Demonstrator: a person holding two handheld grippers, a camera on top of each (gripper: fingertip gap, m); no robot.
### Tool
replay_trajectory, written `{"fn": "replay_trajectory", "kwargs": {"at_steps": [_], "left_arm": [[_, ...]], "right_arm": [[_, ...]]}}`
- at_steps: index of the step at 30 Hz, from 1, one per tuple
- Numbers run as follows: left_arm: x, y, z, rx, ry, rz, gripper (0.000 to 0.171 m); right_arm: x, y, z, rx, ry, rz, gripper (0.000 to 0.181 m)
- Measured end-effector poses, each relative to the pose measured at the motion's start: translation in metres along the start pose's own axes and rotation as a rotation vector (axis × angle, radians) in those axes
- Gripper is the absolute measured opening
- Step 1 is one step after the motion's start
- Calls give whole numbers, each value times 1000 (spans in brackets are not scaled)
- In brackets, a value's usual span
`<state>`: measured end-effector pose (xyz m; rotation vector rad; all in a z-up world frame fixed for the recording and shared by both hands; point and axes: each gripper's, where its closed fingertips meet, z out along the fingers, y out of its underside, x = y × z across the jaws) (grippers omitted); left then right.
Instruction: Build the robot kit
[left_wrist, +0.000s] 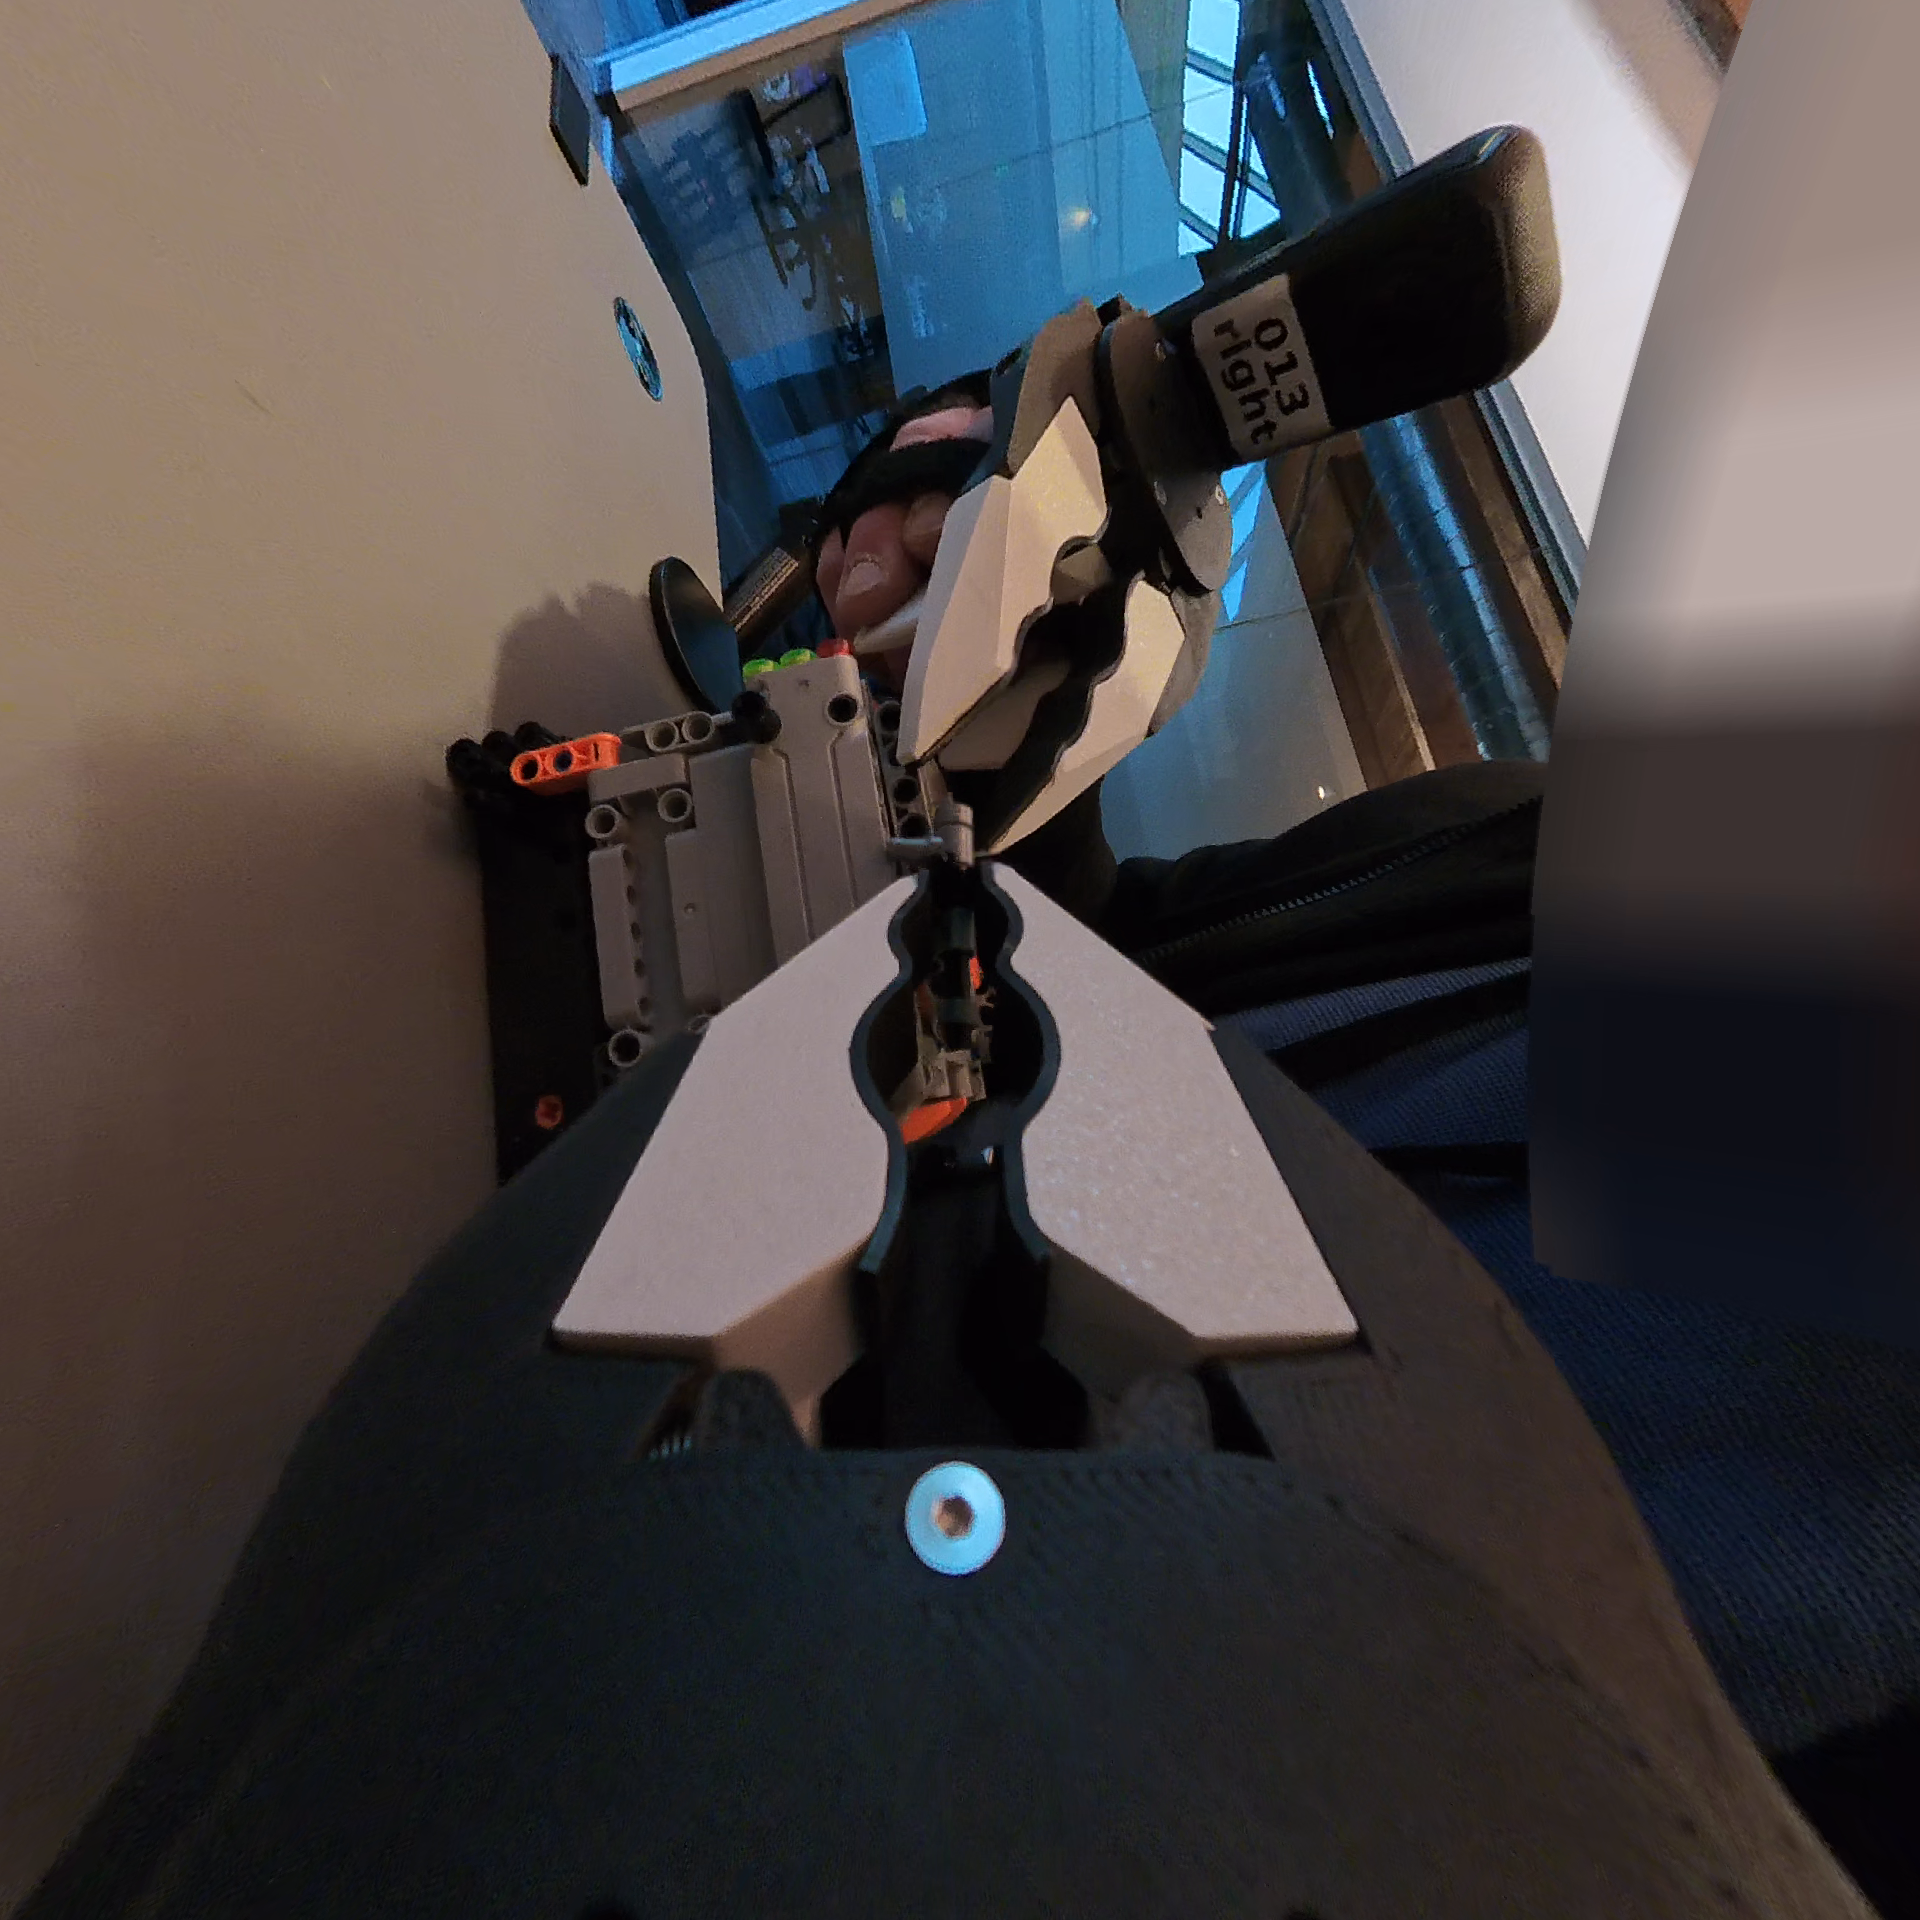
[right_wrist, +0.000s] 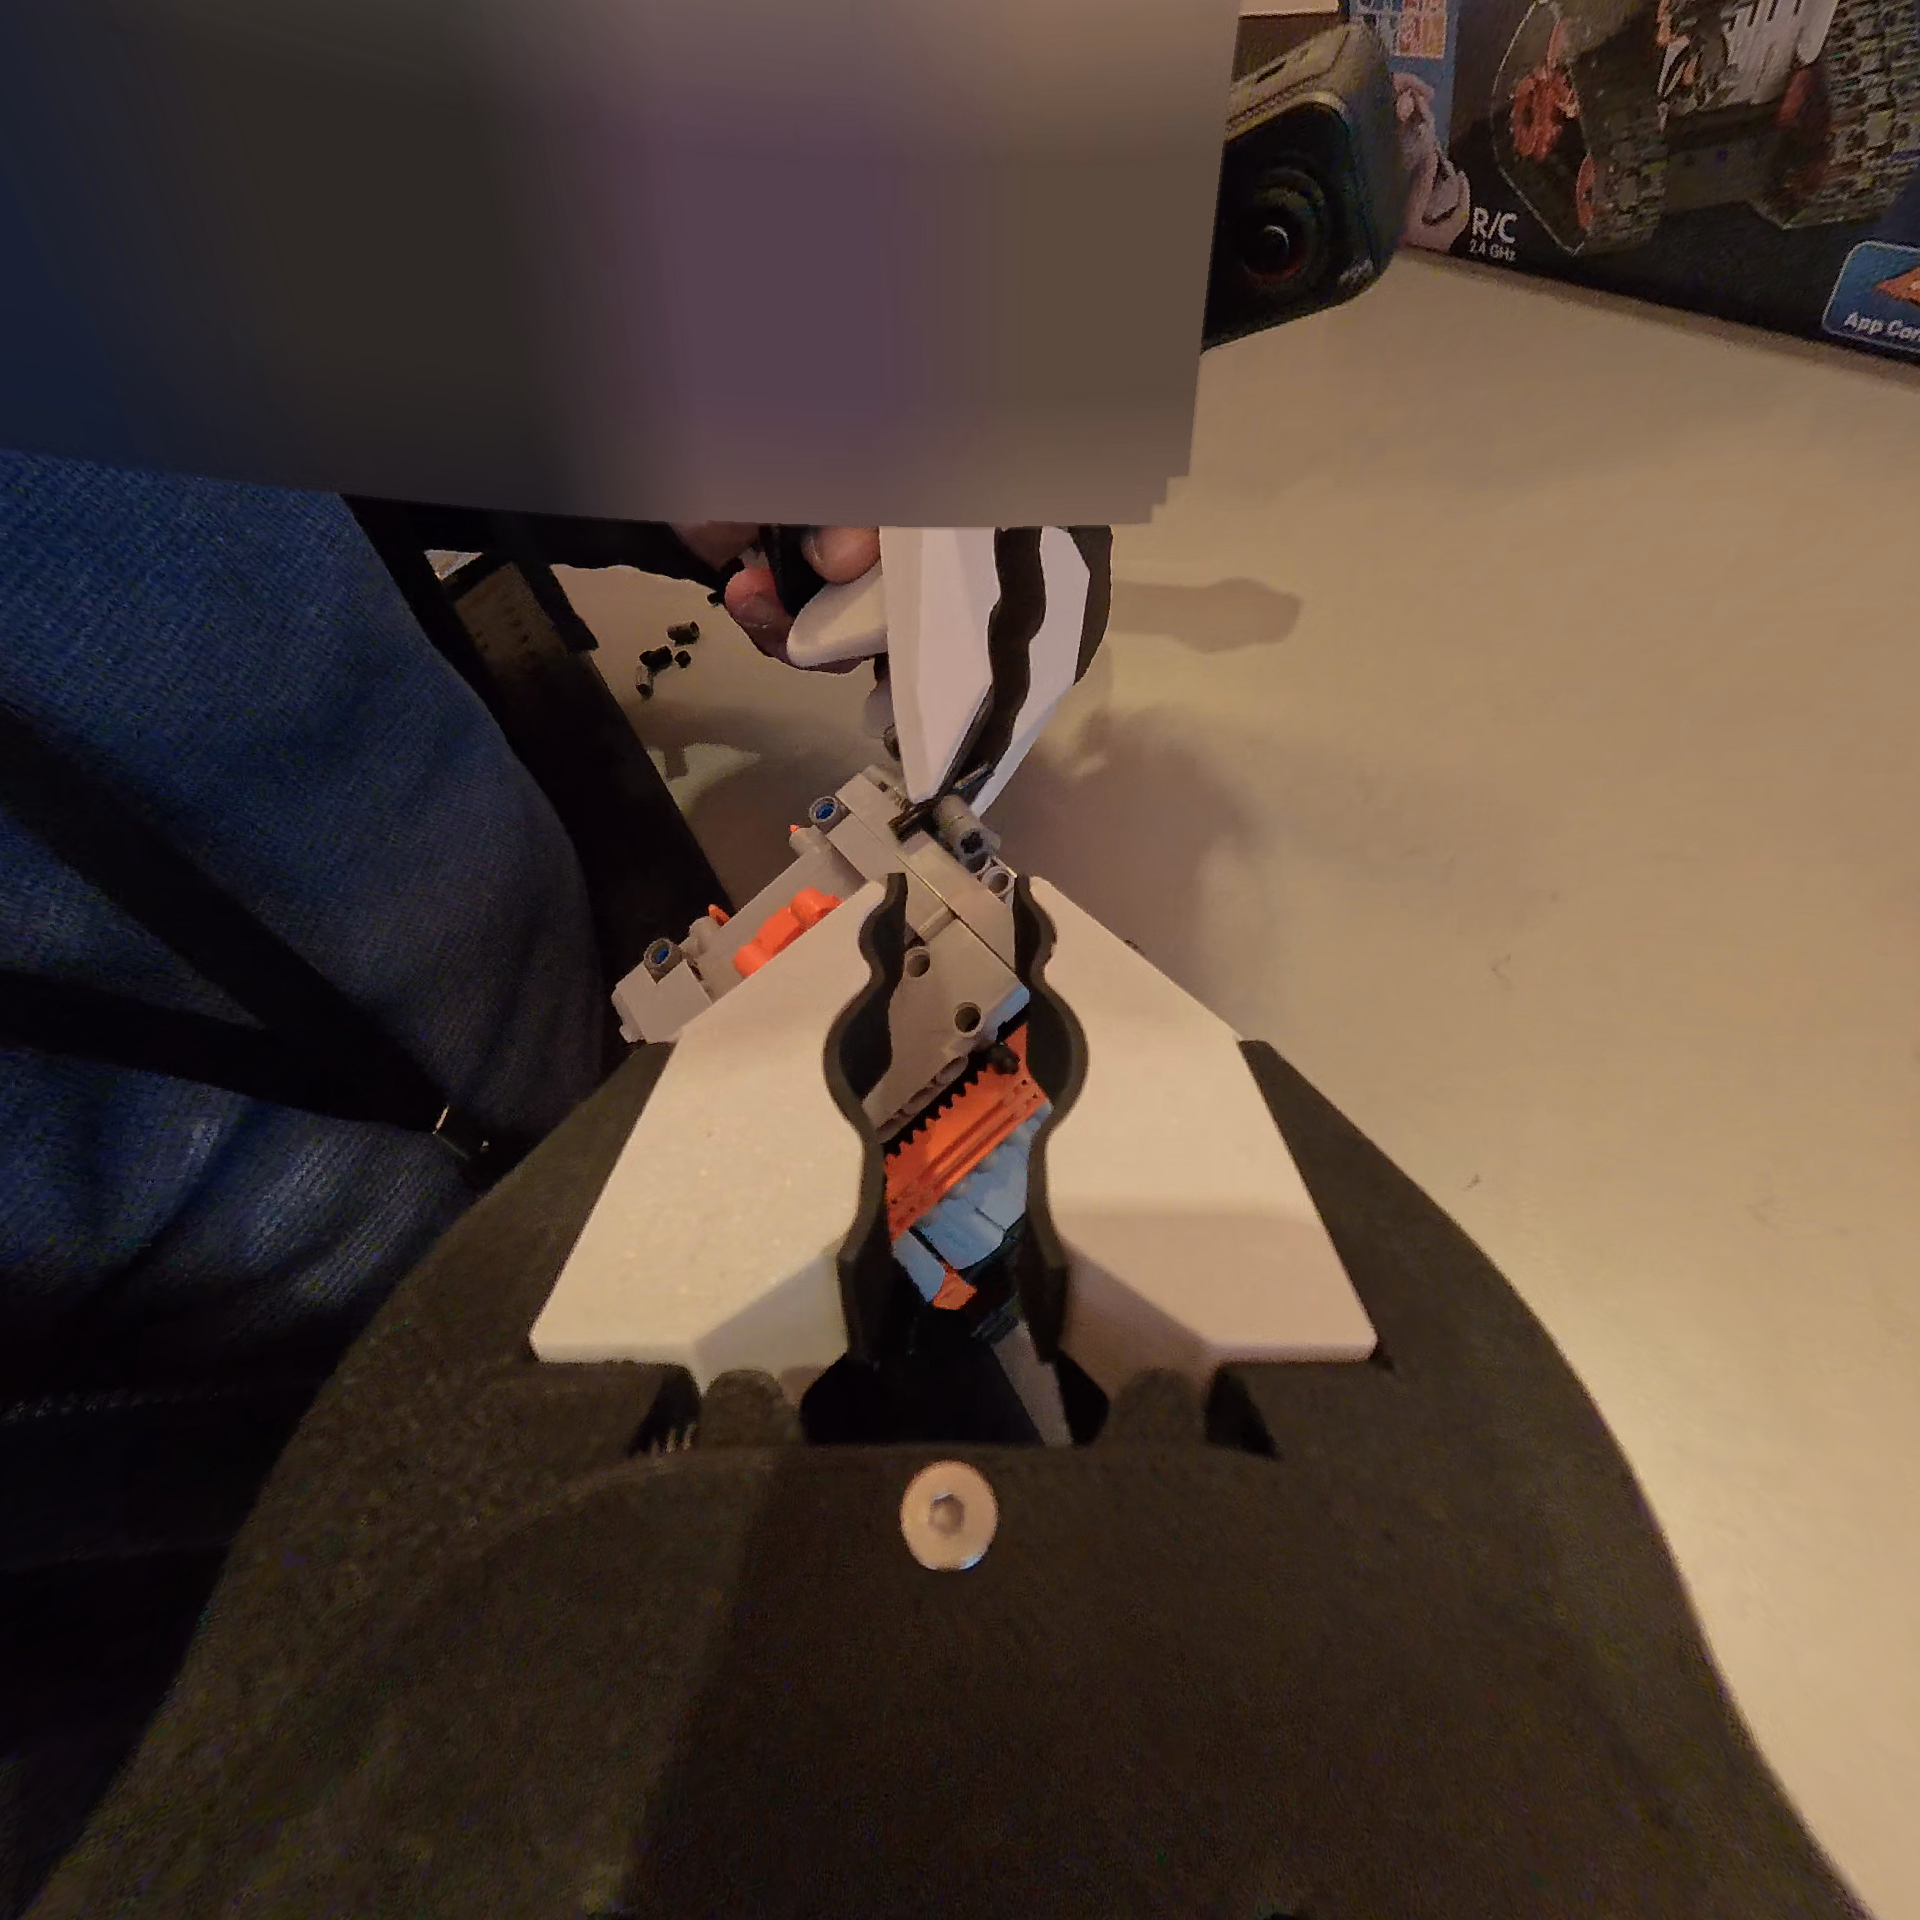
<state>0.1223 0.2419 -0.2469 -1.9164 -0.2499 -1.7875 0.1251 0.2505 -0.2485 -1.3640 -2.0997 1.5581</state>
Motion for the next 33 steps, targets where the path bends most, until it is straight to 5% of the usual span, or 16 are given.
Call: {"fn": "replay_trajectory", "kwargs": {"at_steps": [11, 16, 20, 23, 33], "left_arm": [[9, -8, 0, -4, 15, 79, 4], [7, -3, -1, -48, -17, 130, 4], [9, -7, -4, -37, -14, 130, 4], [11, -5, -3, -51, 12, 123, 4], [13, -9, -3, -47, -51, 255, 5]], "right_arm": [[0, -8, 9, -55, -99, 7, 0], [-1, -10, 11, -90, -186, 62, 0], [7, -13, 10, -115, -108, -30, 19], [2, -17, 12, -116, -106, -138, 17], [-3, -21, 7, -111, -225, 55, 0]]}}
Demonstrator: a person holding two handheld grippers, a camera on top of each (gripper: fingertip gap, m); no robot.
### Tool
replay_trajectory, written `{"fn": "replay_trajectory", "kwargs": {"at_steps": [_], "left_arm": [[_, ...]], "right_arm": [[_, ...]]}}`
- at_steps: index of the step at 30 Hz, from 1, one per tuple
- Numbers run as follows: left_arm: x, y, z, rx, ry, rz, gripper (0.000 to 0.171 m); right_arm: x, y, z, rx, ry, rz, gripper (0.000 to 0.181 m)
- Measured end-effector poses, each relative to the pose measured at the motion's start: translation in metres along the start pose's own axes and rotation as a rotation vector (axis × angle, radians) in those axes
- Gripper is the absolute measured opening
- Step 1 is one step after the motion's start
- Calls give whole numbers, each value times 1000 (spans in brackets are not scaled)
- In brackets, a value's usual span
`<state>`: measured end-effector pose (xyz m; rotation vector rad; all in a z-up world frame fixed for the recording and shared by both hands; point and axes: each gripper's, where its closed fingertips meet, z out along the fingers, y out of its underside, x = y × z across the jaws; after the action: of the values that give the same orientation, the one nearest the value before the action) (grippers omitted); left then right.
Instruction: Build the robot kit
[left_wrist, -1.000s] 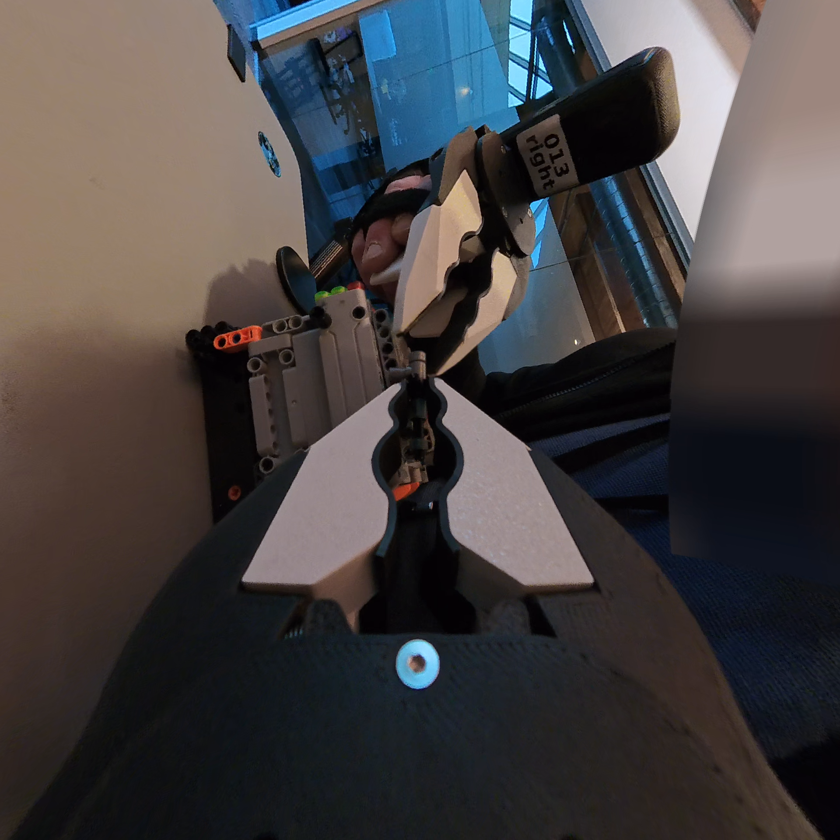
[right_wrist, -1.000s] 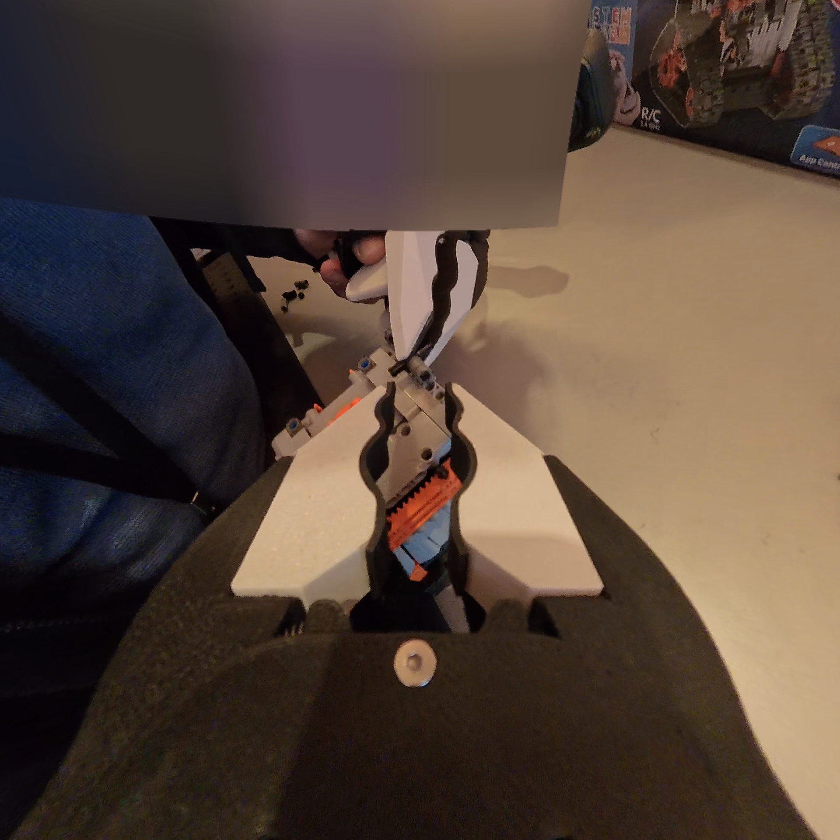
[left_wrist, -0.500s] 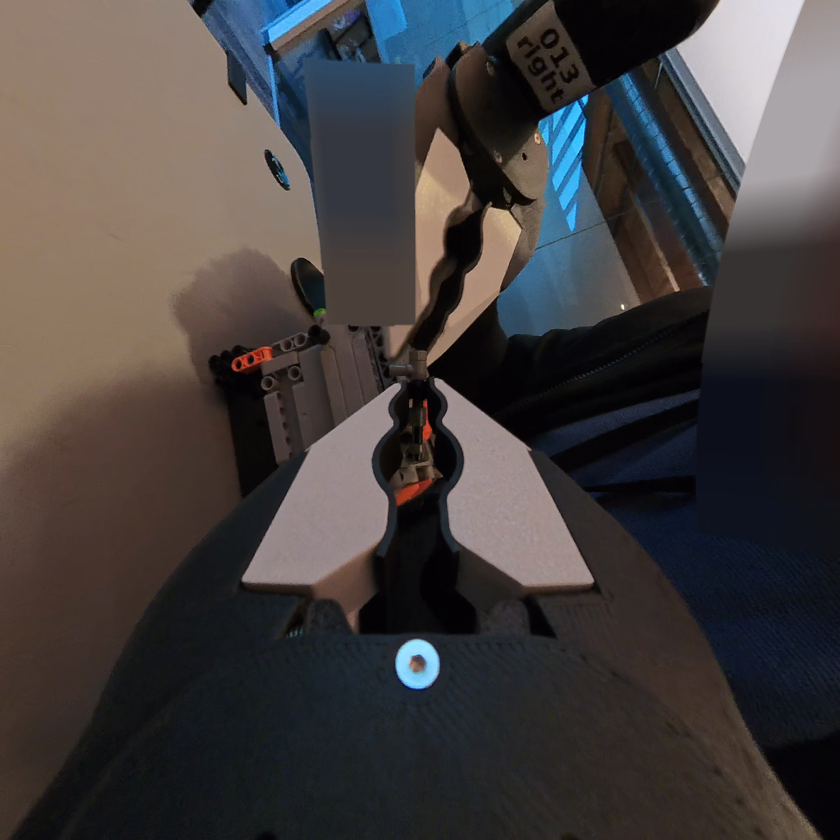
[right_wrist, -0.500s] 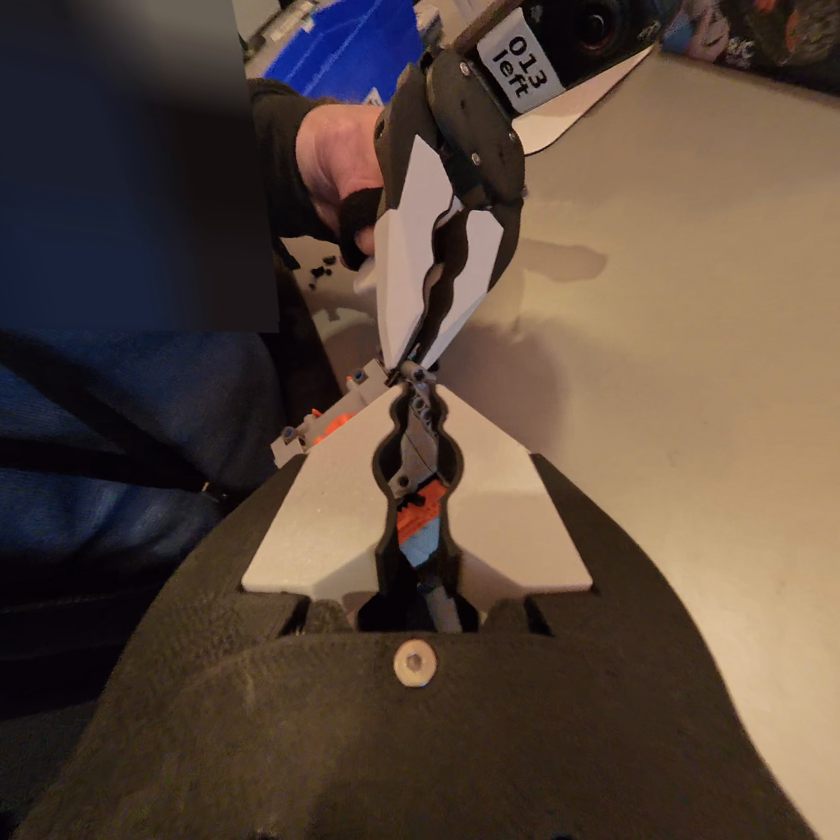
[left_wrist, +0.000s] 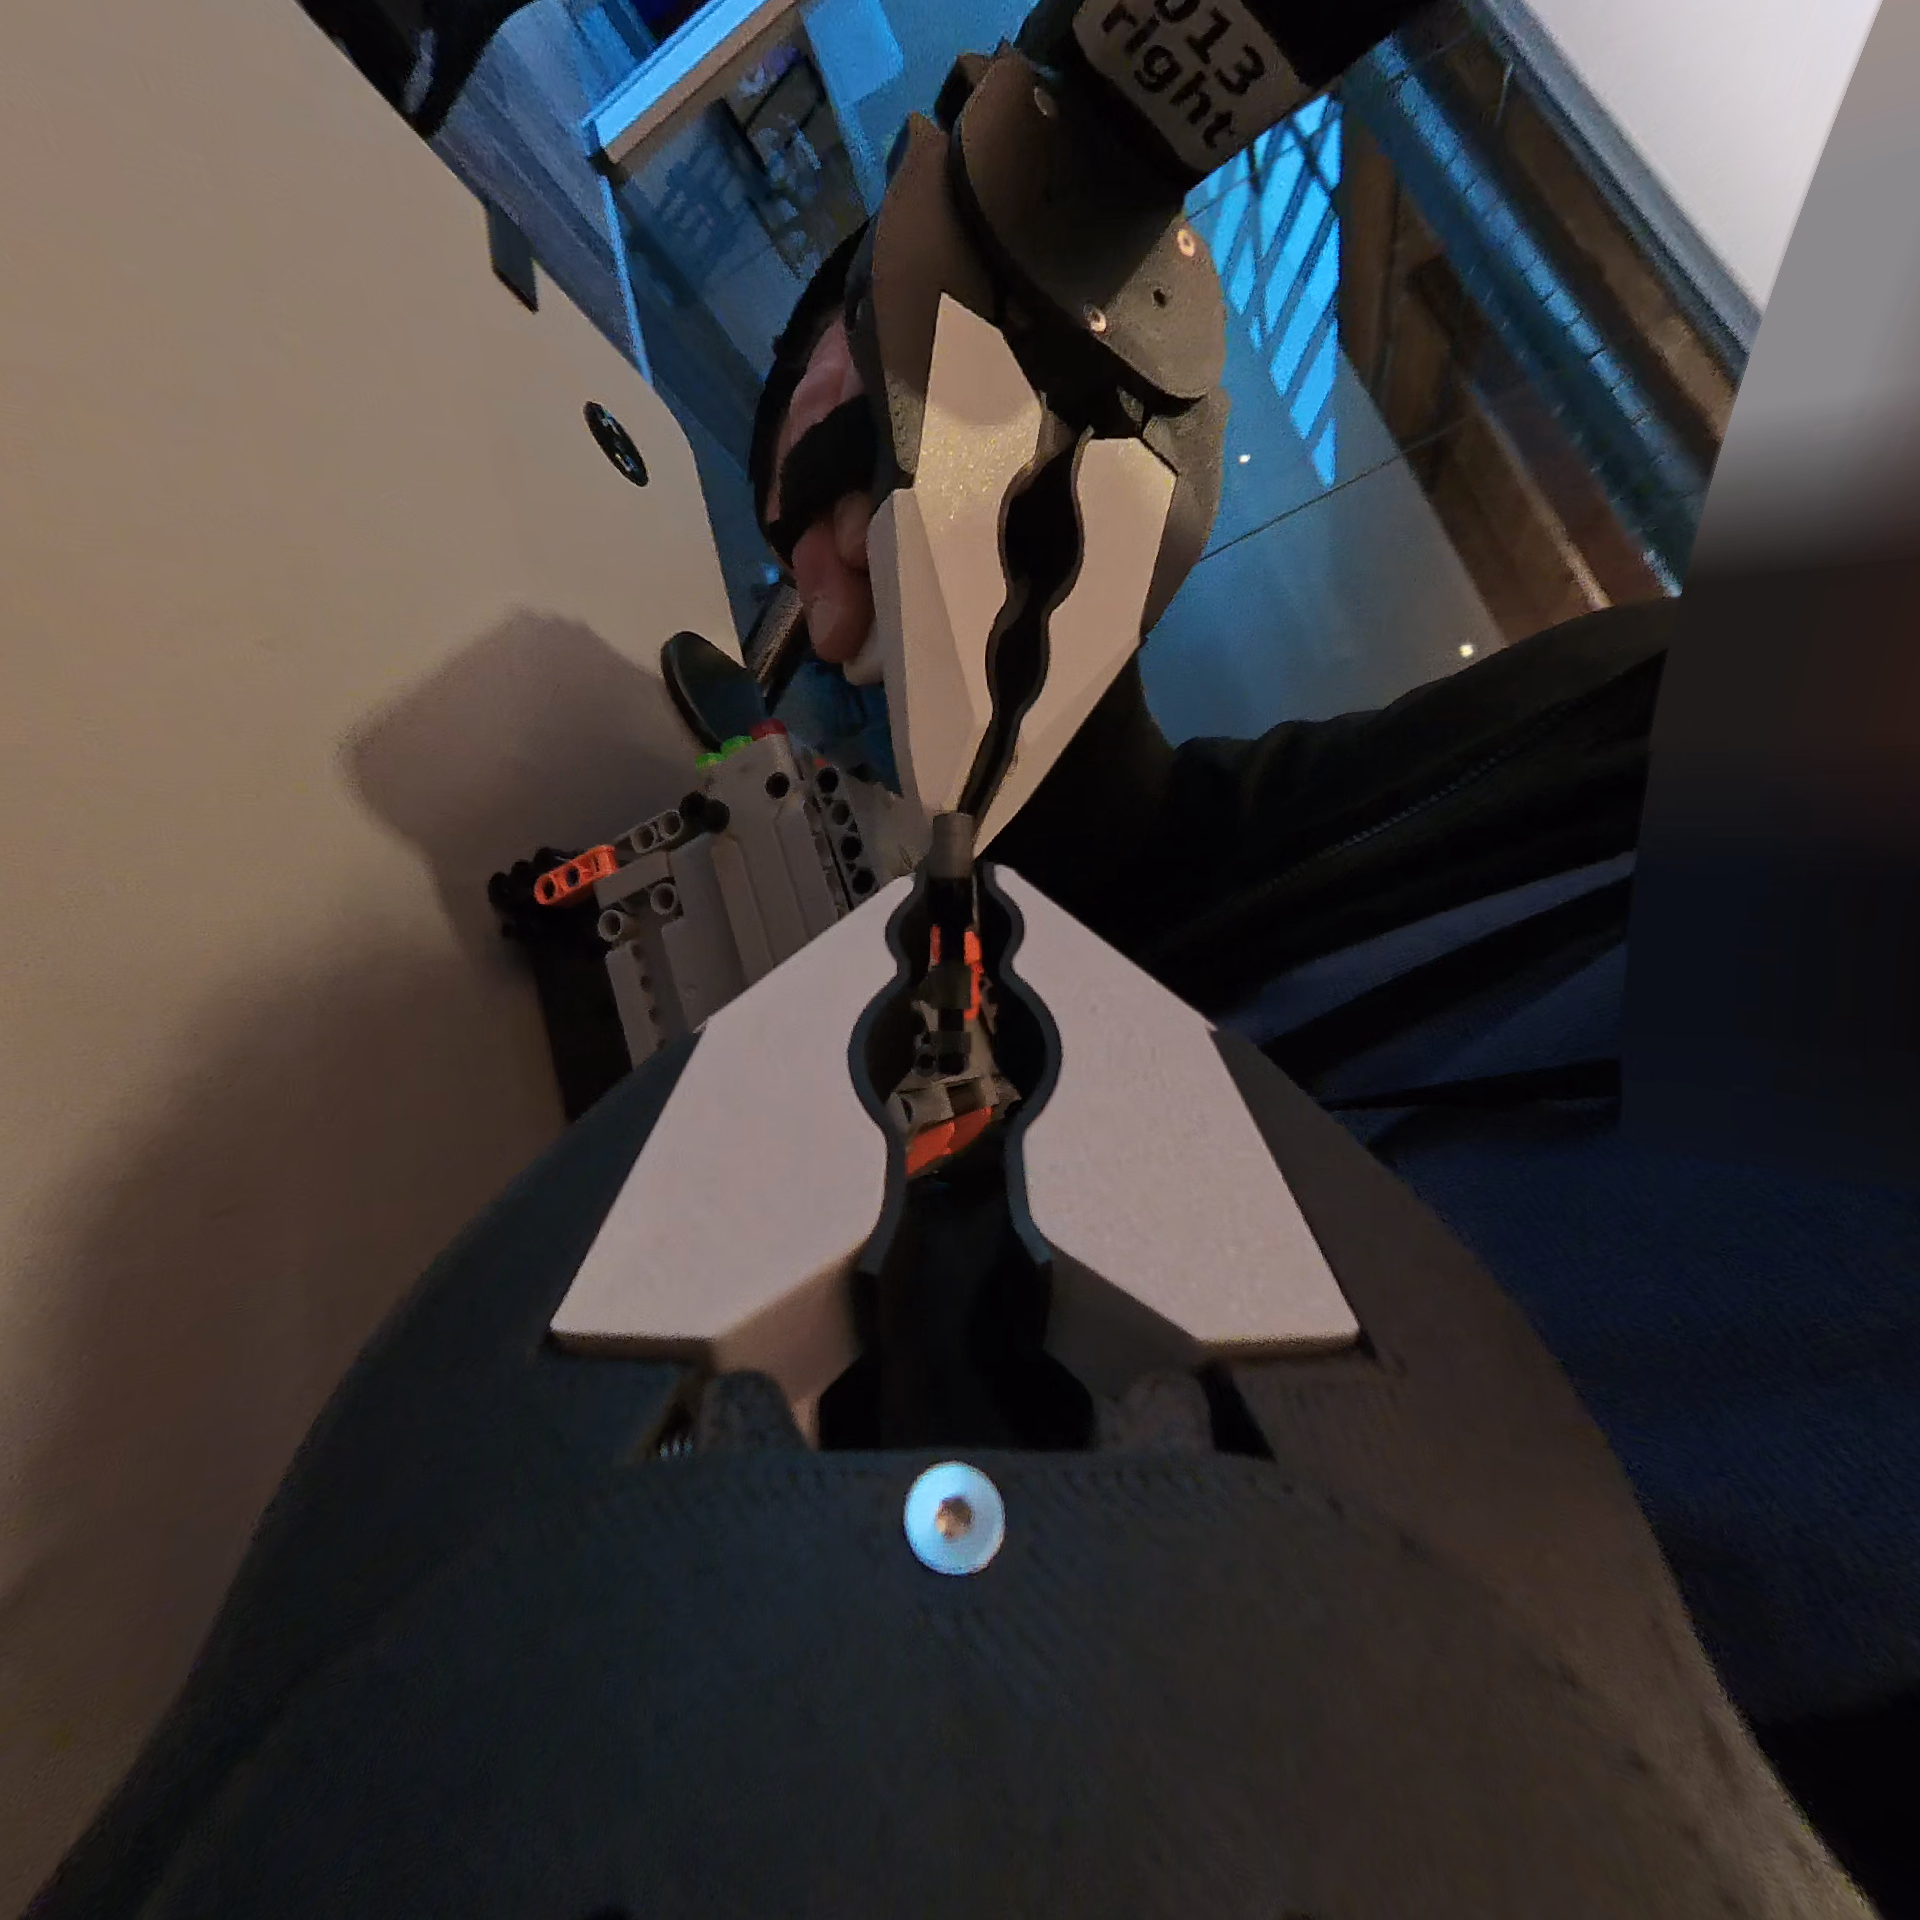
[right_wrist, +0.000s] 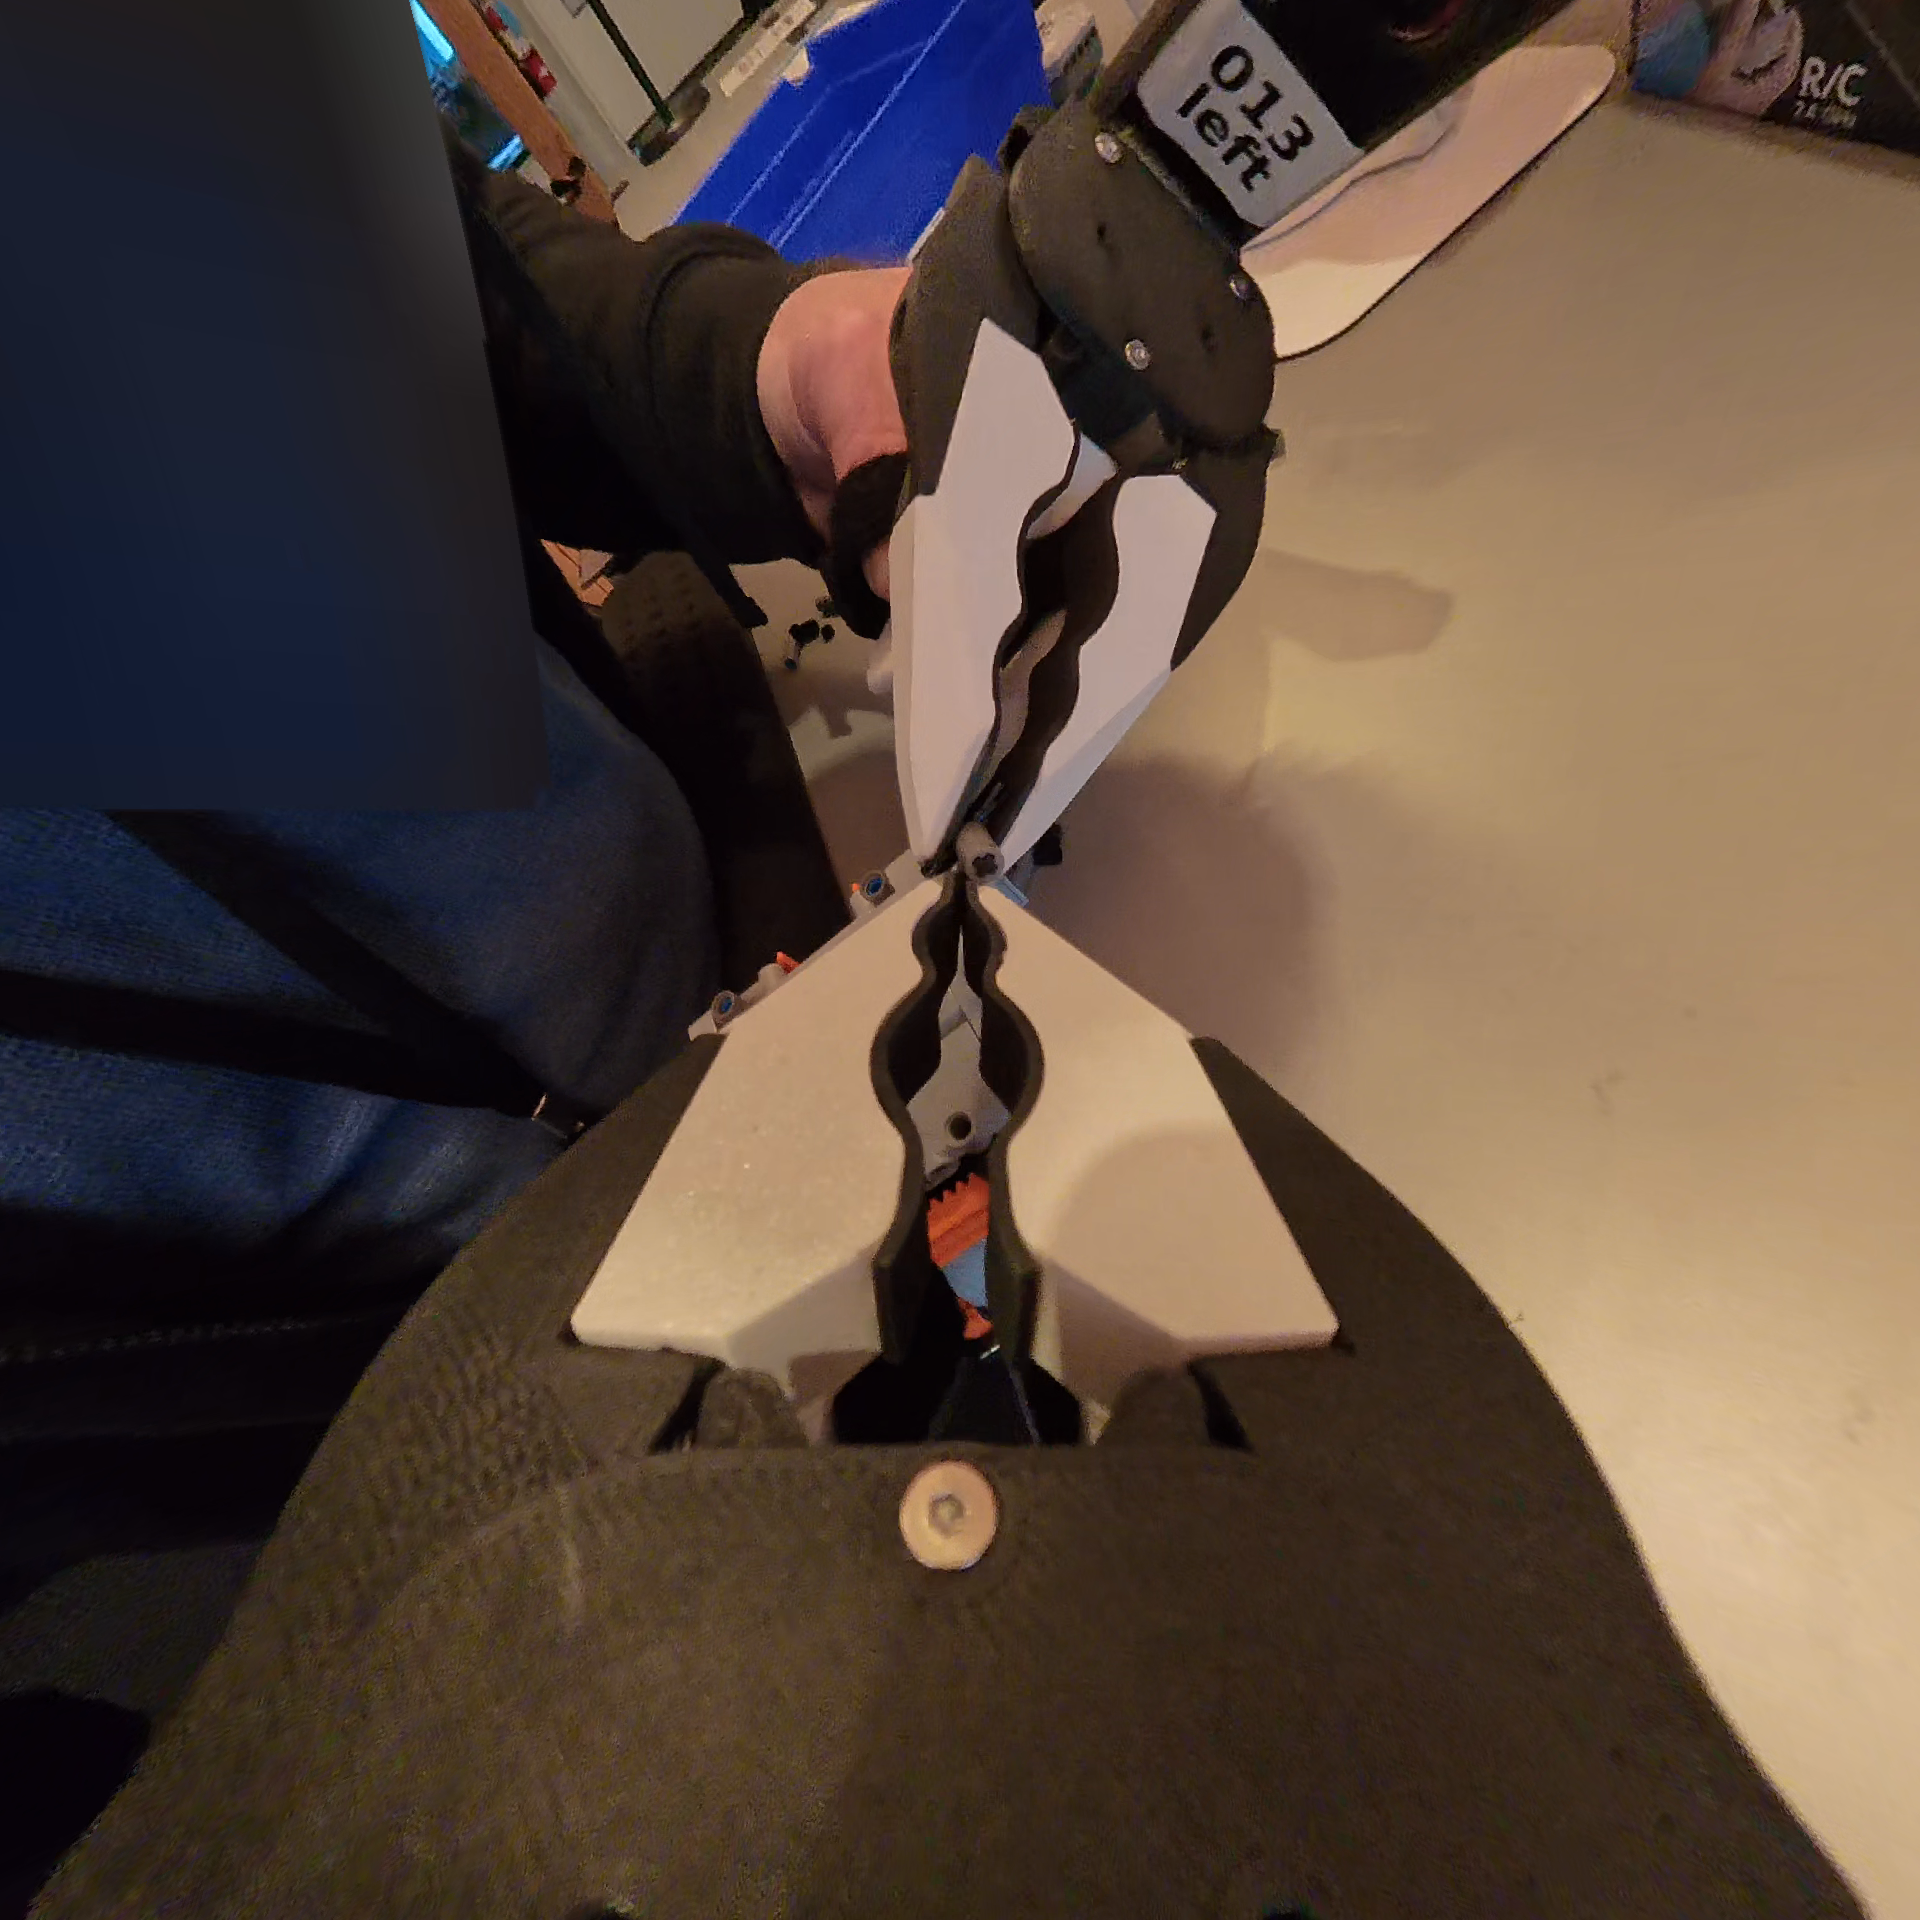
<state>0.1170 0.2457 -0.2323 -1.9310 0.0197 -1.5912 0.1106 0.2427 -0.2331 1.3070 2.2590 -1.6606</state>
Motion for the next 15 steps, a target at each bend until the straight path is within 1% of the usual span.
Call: {"fn": "replay_trajectory", "kwargs": {"at_steps": [4, 6, 7, 9, 10, 11, 12, 14, 15], "left_arm": [[-2, -1, 0, -5, -30, 20, 4], [3, -4, 1, 13, 5, 15, 7], [1, -5, 0, 16, -9, 18, 6], [-10, -2, -2, 2, -87, 23, 5], [-9, -2, -3, 12, -66, -2, 5], [-6, -4, -5, 40, -37, -19, 4], [-7, -6, -8, 65, -39, -28, 4], [-9, -3, -11, 66, -35, -52, 4], [-6, -1, -11, 74, -2, -79, 4]], "right_arm": [[-2, 1, 1, -33, 4, 11, 0], [-4, 2, 5, -46, -6, 11, 0], [-3, 2, 6, -48, 4, 12, 0], [2, 1, 3, -31, 66, 24, 0], [3, -2, -2, -6, 105, 34, 3], [3, -3, -8, 9, 160, 45, 15], [3, -1, -15, 21, 233, 49, 21], [-1, 10, -25, 24, 379, 73, 35], [-6, 21, -28, 16, 449, 91, 45]]}}
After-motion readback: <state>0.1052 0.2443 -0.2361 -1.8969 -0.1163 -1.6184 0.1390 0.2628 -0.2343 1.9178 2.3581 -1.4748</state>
